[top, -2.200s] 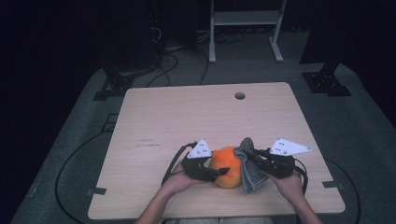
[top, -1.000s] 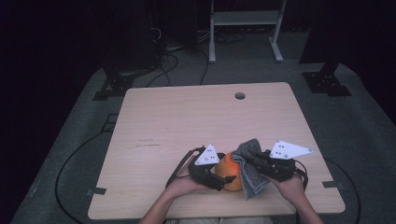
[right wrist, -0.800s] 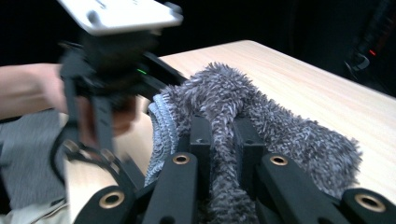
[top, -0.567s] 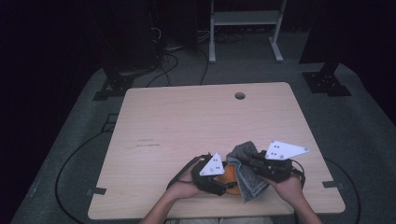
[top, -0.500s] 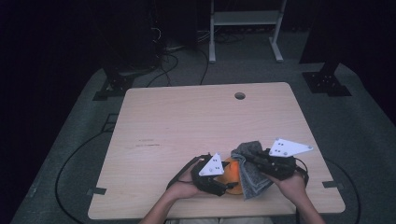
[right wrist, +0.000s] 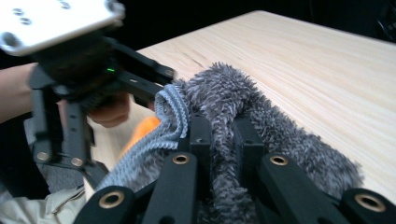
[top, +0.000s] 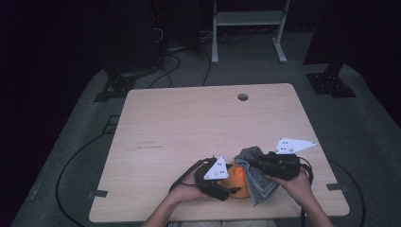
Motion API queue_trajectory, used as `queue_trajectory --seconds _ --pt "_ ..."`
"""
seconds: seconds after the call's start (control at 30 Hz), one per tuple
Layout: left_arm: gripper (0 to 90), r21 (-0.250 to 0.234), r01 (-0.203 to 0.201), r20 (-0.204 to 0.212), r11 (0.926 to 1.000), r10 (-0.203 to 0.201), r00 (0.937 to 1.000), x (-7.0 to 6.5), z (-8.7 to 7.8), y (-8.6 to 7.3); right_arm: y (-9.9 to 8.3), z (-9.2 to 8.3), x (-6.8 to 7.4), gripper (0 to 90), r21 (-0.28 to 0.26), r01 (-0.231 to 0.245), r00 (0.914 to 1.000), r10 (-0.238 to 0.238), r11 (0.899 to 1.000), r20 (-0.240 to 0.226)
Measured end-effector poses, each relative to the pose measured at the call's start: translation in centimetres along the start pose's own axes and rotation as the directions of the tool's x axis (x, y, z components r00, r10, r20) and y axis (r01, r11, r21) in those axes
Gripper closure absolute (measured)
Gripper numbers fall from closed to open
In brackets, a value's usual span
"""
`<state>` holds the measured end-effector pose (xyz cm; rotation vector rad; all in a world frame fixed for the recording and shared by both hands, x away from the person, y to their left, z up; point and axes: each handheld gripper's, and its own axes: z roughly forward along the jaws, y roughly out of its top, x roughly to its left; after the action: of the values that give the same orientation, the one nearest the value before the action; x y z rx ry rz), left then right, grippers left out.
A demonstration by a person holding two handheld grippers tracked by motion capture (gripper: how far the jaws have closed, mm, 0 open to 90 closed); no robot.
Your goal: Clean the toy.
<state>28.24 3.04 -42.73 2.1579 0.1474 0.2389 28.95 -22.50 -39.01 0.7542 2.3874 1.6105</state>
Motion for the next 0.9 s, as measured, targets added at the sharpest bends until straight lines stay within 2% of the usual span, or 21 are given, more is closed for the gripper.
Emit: queue_trajectory --seconds 0.1,0.2,0.27,0.3,0.37,0.4,0.47,0.57,0.6,0.73,0.77,0.83,0.9 --pt "27.7 0.001 -0.010 0.006 1.0000 0.010 0.9999 0.0 -0.1 -0.2 -0.8 -0.5 -1.1 80.6 0.005 -0.058 0.9983 0.058 0.998 -0.004" --pt "25.6 0.001 -0.001 0.007 1.0000 0.001 1.0000 0.1 0.0 -0.2 -1.5 -0.9 -1.7 80.6 0.012 -0.066 0.9975 0.066 0.998 0.027" --pt "23.0 0.009 0.016 0.007 0.9998 -0.016 0.9998 0.2 0.1 -0.2 -1.9 -1.3 -1.9 80.6 0.031 -0.049 0.9960 0.046 0.998 0.076" --pt "21.3 0.011 0.021 0.007 0.9997 -0.021 0.9998 0.1 0.2 -0.1 -2.1 -1.5 -2.2 80.6 0.024 -0.067 0.9945 0.065 0.997 0.083" --pt "19.6 0.019 0.009 0.003 0.9998 -0.009 1.0000 -0.1 0.4 0.0 -2.1 -1.6 -2.1 80.6 0.004 -0.084 0.9940 0.084 0.996 0.070" --pt "19.1 0.020 0.005 0.000 0.9998 -0.005 1.0000 -0.1 0.4 0.0 -2.0 -1.7 -1.8 80.6 -0.024 -0.090 0.9954 0.091 0.996 0.031" --pt "19.7 0.024 0.007 -0.006 0.9997 -0.006 1.0000 0.1 0.2 -0.1 -1.6 -1.5 -1.1 80.6 -0.050 -0.074 0.9973 0.074 0.996 -0.008" --pt "32.1 0.013 -0.015 -0.037 0.9998 0.015 0.9992 0.4 -0.4 -0.3 -1.3 -1.2 -0.6 80.5 -0.039 -0.030 0.9995 0.030 0.999 0.002" --pt "36.0 0.014 -0.009 -0.042 0.9999 0.009 0.9991 0.4 -0.5 -0.3 -1.5 -1.2 -0.9 80.5 -0.039 -0.043 0.9991 0.043 0.998 0.004" --pt "36.8 0.007 0.059 -0.026 0.9982 -0.059 0.9979 1.3 -0.7 -0.6 -2.6 -1.5 -2.6 80.5 -0.031 -0.103 0.9942 0.104 0.994 0.028" --pt "36.8 -0.001 0.072 -0.022 0.9974 -0.072 0.9971 1.4 -0.6 -0.7 -3.2 -1.7 -3.3 80.5 -0.028 -0.132 0.9899 0.134 0.991 0.048" --pt "36.7 0.002 0.074 -0.019 0.9972 -0.074 0.9971 1.5 -0.7 -0.8 -4.0 -2.0 -4.1 80.5 -0.038 -0.181 0.9820 0.183 0.983 0.047" --pt "36.2 0.003 0.099 -0.019 0.9950 -0.099 0.9949 1.7 -0.9 -0.9 -4.2 -2.4 -4.2 80.4 -0.047 -0.186 0.9804 0.188 0.981 0.057"
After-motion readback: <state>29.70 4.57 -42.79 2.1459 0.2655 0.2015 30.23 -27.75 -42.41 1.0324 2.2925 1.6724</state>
